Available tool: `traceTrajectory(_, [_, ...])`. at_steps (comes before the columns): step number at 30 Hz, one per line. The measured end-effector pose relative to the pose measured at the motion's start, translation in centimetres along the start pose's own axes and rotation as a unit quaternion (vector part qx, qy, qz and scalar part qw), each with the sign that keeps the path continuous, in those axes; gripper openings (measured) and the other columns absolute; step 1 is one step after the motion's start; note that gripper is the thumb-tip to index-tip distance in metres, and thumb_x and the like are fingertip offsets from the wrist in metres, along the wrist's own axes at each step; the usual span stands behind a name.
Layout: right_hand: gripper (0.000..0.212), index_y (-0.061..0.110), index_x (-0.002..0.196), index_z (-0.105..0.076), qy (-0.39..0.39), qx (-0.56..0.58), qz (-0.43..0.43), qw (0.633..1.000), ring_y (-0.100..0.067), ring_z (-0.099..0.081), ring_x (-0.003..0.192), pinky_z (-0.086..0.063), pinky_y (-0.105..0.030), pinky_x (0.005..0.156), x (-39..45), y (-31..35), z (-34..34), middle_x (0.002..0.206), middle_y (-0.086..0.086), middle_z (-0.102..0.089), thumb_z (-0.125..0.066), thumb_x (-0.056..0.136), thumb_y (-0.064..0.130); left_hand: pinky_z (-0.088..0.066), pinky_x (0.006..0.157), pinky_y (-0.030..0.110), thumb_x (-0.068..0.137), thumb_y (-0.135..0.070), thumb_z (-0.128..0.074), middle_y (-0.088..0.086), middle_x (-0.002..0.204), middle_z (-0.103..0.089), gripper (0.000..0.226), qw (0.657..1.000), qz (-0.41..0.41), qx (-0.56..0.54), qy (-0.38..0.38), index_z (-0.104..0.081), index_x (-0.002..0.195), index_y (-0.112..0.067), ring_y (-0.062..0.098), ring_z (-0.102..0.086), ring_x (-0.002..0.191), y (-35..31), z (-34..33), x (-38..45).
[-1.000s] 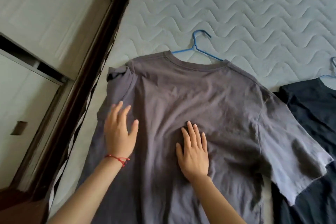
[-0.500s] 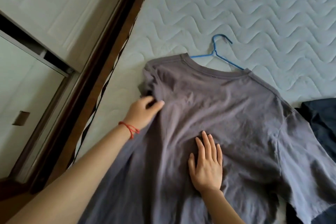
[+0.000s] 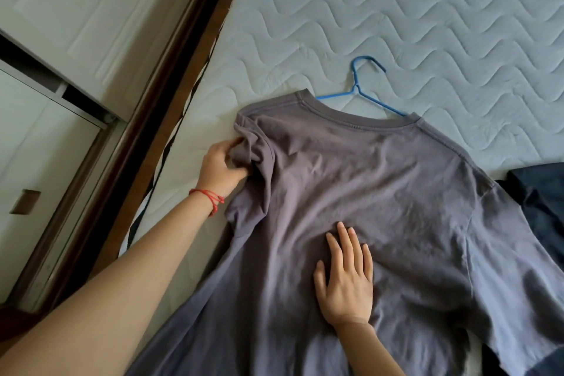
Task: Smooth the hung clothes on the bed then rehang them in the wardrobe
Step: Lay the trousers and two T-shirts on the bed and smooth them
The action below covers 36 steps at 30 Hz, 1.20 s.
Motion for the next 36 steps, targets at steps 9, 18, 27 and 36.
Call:
traceTrajectory(9, [0.048,0.015,0.124,-0.049,0.009,0.002,-0.004,1.0,-0.022,-0.031,0.134,-0.01,-0.034,0.114,0.0,0.0,0.1,0.14,-0.009,-0.049,-0.041,0.079,0.031,-0.034,0.065,0.025,0.069,-0.02,-0.051,0.018,0.076,-0.056,0.025,0.987,0.09,-0.075,-0.108,-0.061,0.082,-0.001,0.02,-0.05,0.077,1.2,2.6,-0.7])
traceTrajectory(18, [0.048,0.016,0.124,-0.047,0.007,0.003,-0.004,1.0,-0.022,-0.031,0.134,-0.008,-0.032,0.115,-0.1,0.0,0.1,0.14,-0.009,-0.049,-0.04,0.08,0.032,-0.038,0.055,0.009,0.083,-0.014,-0.06,-0.005,0.053,-0.055,0.03,0.926,0.162,-0.129,-0.315,-0.064,0.102,0.009,0.01,-0.046,0.062,7.5,13.5,0.0])
traceTrajectory(27, [0.048,0.017,0.125,-0.043,0.0,-0.003,-0.005,1.0,-0.022,-0.03,0.134,-0.008,-0.032,0.114,-0.1,0.0,0.1,0.14,-0.01,-0.049,-0.038,0.08,0.033,-0.047,0.061,0.024,0.076,-0.028,-0.07,0.018,0.074,-0.061,0.032,0.951,0.13,0.006,-0.281,-0.064,0.086,0.002,0.026,-0.057,0.072,7.9,17.2,1.4])
traceTrajectory(36, [0.048,0.013,0.123,-0.051,0.001,-0.001,-0.007,1.0,-0.021,-0.03,0.133,-0.008,-0.031,0.114,-0.3,0.2,0.4,0.14,-0.01,-0.049,-0.038,0.08,0.032,-0.042,0.1,0.046,0.081,-0.041,-0.058,0.028,0.125,-0.054,0.06,0.938,0.241,0.106,-0.223,-0.053,0.119,0.004,0.042,-0.051,0.115,9.9,14.6,-1.1])
Point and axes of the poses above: each hand's wrist, its own x-axis towards the middle knuckle, its own z-axis out of the back of the hand, y = z × x, the point moved 4 cm from there along x, towards the middle knuckle
